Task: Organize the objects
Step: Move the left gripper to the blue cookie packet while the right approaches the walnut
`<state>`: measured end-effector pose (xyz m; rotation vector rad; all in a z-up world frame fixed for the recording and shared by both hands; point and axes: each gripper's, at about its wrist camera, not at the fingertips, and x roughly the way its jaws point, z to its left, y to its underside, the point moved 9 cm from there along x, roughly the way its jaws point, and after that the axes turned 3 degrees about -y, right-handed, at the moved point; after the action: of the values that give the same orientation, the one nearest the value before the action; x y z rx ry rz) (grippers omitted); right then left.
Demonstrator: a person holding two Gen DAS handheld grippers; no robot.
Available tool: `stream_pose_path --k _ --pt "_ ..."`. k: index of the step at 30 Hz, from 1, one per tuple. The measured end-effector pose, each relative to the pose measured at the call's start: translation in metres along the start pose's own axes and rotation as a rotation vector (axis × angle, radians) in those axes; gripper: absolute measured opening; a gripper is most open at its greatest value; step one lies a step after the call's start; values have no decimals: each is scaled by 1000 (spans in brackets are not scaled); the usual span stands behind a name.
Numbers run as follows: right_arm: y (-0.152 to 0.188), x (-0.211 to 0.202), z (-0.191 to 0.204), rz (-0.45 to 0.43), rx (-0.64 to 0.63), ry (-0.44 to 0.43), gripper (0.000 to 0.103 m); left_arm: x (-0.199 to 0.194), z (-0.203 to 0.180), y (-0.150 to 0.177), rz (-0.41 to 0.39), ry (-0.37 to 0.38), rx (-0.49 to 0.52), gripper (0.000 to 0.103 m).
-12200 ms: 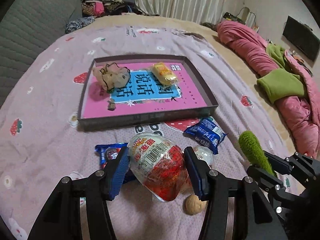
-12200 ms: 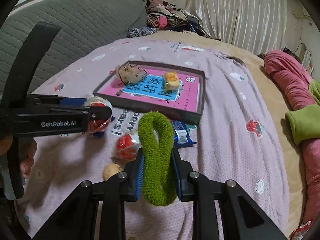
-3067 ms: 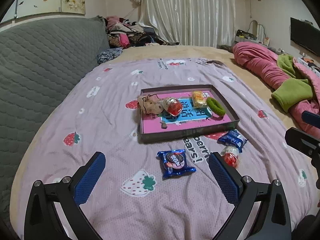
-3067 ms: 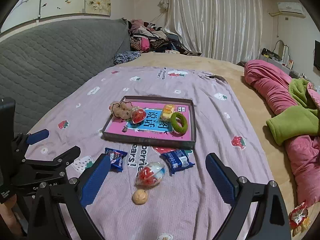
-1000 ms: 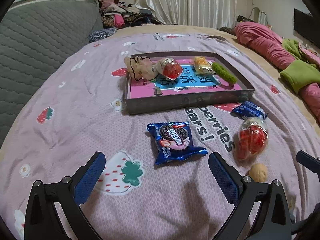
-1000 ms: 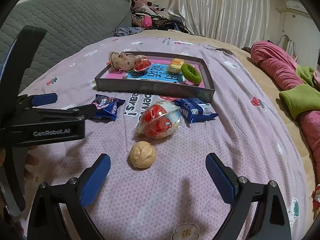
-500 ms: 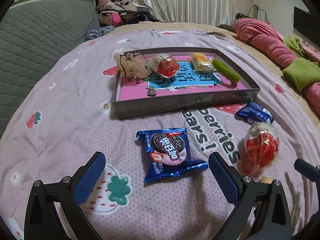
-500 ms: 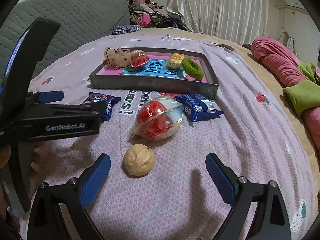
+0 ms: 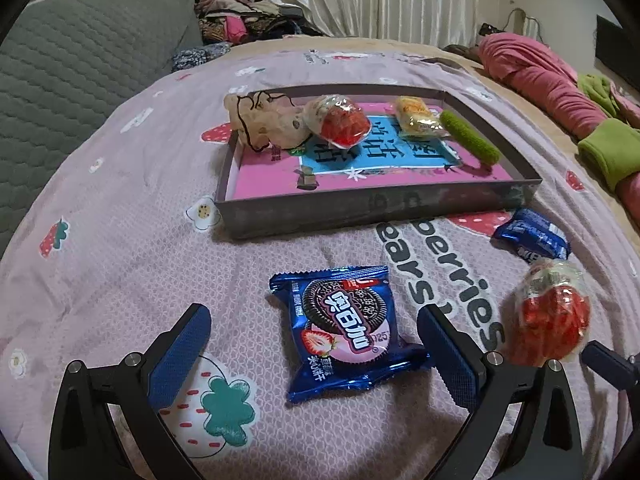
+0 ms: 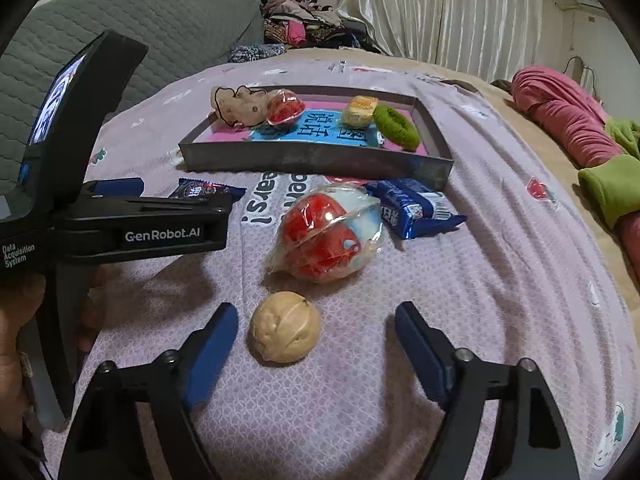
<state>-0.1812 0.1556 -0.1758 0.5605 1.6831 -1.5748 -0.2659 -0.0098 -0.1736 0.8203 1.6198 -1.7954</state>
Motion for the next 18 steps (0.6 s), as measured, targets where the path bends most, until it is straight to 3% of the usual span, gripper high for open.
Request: stream_pose_path --k 5,7,10,15,18 --pt "-1 4 2 4 -1 -6 73 9 1 2 17 5 -11 103" --pt "-2 3 2 -4 3 -7 64 12 1 2 27 13 -18 101" --pt "-3 4 1 -7 9 -5 55 14 -1 3 34 26 -20 90" --pt "-4 2 2 -18 8 -23 38 14 -5 5 48 45 -18 55" --pt "-3 1 3 -15 1 -28 34 13 -9 7 49 25 9 54"
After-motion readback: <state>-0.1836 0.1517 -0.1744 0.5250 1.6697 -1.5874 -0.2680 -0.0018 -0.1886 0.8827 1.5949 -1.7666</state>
